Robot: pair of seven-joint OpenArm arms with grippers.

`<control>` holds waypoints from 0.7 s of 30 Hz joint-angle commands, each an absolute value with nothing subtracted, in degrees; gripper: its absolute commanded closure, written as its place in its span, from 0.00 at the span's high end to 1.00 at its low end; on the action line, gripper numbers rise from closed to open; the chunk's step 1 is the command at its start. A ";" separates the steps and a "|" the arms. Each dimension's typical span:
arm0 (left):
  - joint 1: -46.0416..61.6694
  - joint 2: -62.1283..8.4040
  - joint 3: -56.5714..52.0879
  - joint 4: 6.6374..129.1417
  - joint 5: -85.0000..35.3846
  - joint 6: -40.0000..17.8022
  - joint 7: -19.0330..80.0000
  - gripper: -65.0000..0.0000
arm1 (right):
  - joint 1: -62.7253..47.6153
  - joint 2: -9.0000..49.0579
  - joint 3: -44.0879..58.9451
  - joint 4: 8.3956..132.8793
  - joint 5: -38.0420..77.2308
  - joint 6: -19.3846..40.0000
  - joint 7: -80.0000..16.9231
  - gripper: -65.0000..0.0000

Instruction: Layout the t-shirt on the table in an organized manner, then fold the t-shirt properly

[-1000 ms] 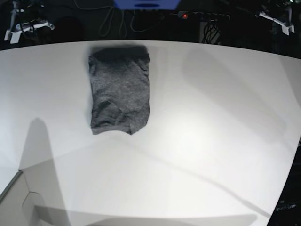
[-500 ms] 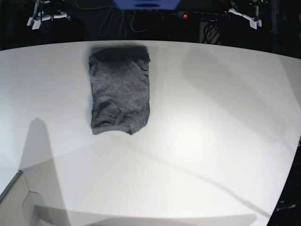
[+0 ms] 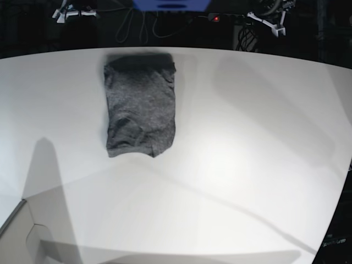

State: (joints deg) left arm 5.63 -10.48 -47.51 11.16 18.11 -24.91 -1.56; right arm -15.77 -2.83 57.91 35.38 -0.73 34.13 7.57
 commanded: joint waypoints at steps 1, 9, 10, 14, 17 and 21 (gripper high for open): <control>4.97 -10.68 -47.52 10.68 19.12 -24.31 -2.07 0.00 | -16.31 -2.24 56.75 34.15 -0.40 32.66 9.71 0.00; 0.84 -8.04 -47.52 9.80 28.35 -16.66 -2.15 0.00 | -16.31 -1.63 41.45 24.31 -0.40 17.36 20.88 0.00; 0.40 -7.87 -47.52 9.80 28.79 -15.69 -2.15 0.00 | -16.31 -1.45 39.08 23.52 -0.40 14.99 21.58 0.00; -1.10 -6.90 -47.43 9.63 29.14 -14.37 -2.15 0.00 | -12.88 1.63 30.02 15.96 -0.40 3.30 22.29 0.00; -1.71 -6.73 -46.46 9.63 29.14 -14.37 -2.15 0.00 | -10.24 3.30 24.48 10.86 -0.40 -5.49 23.08 0.00; -2.42 -6.64 -39.43 9.63 28.70 -14.37 -2.15 0.00 | -9.98 3.21 16.75 10.77 -0.40 -15.08 23.96 0.00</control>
